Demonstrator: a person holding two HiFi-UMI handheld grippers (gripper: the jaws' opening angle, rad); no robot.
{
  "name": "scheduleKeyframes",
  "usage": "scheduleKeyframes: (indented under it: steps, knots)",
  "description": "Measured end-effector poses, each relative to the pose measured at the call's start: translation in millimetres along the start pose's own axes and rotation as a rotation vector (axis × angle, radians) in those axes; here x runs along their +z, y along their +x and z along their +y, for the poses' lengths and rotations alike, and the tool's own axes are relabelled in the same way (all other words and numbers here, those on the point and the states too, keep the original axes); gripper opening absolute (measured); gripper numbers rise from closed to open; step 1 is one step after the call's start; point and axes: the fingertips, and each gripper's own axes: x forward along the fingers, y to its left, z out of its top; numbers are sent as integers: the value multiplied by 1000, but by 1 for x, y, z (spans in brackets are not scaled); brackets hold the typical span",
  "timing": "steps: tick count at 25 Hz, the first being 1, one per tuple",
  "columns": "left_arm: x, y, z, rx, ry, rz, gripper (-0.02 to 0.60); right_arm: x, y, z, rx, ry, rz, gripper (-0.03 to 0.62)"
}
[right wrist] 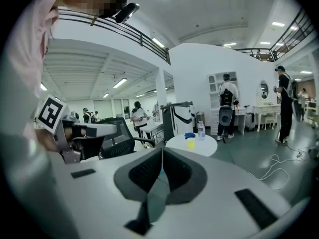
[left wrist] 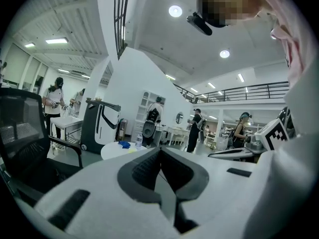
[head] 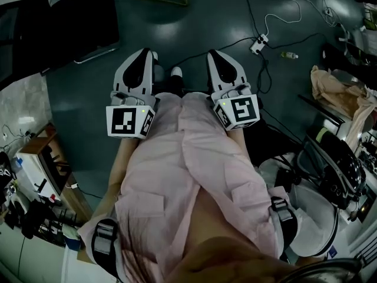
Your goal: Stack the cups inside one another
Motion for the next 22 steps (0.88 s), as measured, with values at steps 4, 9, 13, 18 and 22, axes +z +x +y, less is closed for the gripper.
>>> scheduleKeyframes:
  steps: [4,9,13,18,22]
  knots:
    - [9,9,17,-39,9,-9,16,5,22,13,-2,-5,7,31]
    - [23,18,37,-96,31,-4,16,19,51,32,11,19,-11,32]
    - [34,23,59,-113,45,-9,15,27,69,43,-15,31,-26,32]
    - [36,24,80,-135,50,-5,16,30,84,52,-41,41,-43,32]
    - [37,19,98,-113,38,-7,17,31,91,61,-49,50,-52,32]
